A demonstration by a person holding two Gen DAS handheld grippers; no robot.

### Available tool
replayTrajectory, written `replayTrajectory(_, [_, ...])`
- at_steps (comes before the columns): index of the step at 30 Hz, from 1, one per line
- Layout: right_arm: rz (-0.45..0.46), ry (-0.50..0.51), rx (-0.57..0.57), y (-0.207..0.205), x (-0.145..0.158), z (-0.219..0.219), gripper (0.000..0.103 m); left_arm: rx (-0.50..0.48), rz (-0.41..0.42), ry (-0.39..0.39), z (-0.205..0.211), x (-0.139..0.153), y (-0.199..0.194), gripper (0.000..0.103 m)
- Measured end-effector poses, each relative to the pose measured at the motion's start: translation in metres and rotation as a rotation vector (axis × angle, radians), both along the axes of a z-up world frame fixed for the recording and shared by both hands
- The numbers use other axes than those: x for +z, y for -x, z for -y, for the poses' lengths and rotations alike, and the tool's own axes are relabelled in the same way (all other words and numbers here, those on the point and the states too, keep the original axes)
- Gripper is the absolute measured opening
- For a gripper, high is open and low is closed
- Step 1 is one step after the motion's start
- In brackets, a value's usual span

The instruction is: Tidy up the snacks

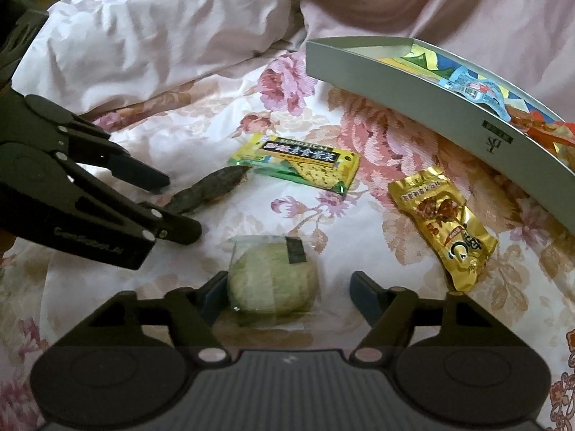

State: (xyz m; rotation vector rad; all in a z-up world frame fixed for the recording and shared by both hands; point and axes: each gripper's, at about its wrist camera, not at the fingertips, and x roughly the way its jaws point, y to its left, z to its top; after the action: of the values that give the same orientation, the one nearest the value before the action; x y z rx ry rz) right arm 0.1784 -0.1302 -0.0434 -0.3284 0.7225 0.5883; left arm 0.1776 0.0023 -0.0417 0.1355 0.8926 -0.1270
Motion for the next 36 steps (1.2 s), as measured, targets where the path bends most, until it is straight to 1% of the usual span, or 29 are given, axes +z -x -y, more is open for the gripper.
replayTrajectory(3, [0.009,-0.001,0.005,0.002,-0.001,-0.001,0.066,0.004,0.000,-0.003,0.003,0.000,0.001,0.051])
replayTrajectory(7, [0.025,0.000,0.002,0.004,0.000,-0.002,0.056,0.007,0.012,-0.017,0.007,0.001,0.003,0.051])
replayTrajectory(10, [0.038,-0.002,-0.005,0.005,-0.001,-0.002,0.054,0.012,0.018,-0.016,0.009,0.002,0.004,0.051])
replayTrajectory(17, [0.083,-0.002,-0.016,0.010,-0.001,-0.003,0.052,0.020,0.049,-0.012,0.013,0.006,0.006,0.051])
replayTrajectory(22, [0.143,0.032,-0.007,0.015,-0.003,-0.008,0.052,0.012,0.074,-0.047,0.018,0.007,0.009,0.051])
replayTrajectory(25, [0.165,0.045,-0.007,0.017,-0.002,-0.009,0.052,0.026,0.095,-0.059,0.018,0.008,0.010,0.051])
replayTrajectory(30, [0.179,0.043,-0.024,0.015,0.000,-0.006,0.052,0.049,0.121,-0.053,0.018,0.013,0.010,0.051])
replayTrajectory(34, [0.195,0.040,-0.037,0.014,0.003,-0.003,0.052,0.075,0.125,-0.024,0.019,0.016,0.010,0.051])
replayTrajectory(36, [0.197,0.039,-0.043,0.014,0.003,-0.003,0.052,0.091,0.140,-0.010,0.018,0.019,0.012,0.051])
